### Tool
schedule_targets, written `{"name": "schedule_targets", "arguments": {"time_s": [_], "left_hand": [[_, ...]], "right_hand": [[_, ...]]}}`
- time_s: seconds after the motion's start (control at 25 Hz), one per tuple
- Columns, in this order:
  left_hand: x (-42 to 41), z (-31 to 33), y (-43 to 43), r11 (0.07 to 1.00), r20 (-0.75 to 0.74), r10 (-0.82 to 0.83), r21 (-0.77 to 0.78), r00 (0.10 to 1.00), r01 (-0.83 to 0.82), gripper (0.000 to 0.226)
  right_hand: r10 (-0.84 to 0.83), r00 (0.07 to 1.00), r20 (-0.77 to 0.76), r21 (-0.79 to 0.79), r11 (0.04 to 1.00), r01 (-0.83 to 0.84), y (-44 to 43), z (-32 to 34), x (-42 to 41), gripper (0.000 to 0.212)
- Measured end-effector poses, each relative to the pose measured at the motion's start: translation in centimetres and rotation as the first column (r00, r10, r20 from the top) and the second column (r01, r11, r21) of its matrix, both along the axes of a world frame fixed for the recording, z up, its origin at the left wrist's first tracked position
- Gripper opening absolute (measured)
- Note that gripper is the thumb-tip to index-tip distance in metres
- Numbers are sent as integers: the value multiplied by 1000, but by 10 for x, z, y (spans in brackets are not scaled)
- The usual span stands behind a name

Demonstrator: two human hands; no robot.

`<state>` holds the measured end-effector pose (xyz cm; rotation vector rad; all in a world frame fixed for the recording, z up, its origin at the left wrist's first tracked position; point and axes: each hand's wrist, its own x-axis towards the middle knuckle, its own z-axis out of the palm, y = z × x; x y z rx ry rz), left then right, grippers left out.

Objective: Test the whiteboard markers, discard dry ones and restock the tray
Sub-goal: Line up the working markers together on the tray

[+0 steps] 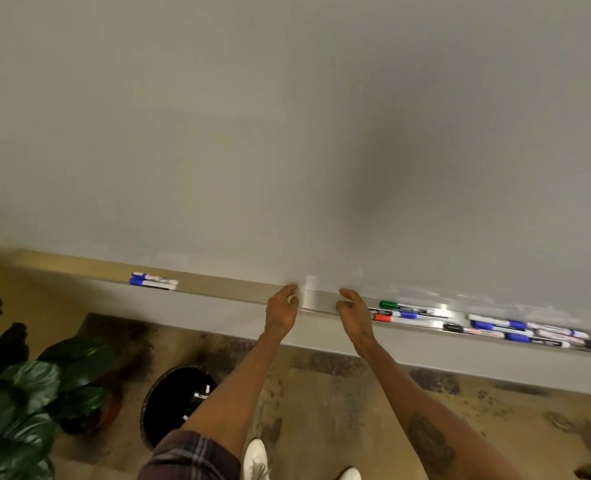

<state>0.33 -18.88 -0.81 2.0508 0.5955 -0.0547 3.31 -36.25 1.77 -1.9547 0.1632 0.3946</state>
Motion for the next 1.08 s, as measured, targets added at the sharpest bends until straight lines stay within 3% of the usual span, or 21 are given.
{"name": "schedule_targets", "arguments": {"time_s": [0.36,0.56,1.08], "left_hand": [[24,-8,-94,990,-134,-110,-104,985,97,48],[29,-18,-119,976,-188,-145,-189,971,109,53],[35,-38,-136,965,-237,-9,-258,972,-54,53]], "right_hand": [[-260,965,-31,-6,966,260,-120,-25,5,43],[-220,971,-95,24,974,223,-142,-41,11,46],[-155,976,-149,96,981,171,-143,-61,24,42]]}}
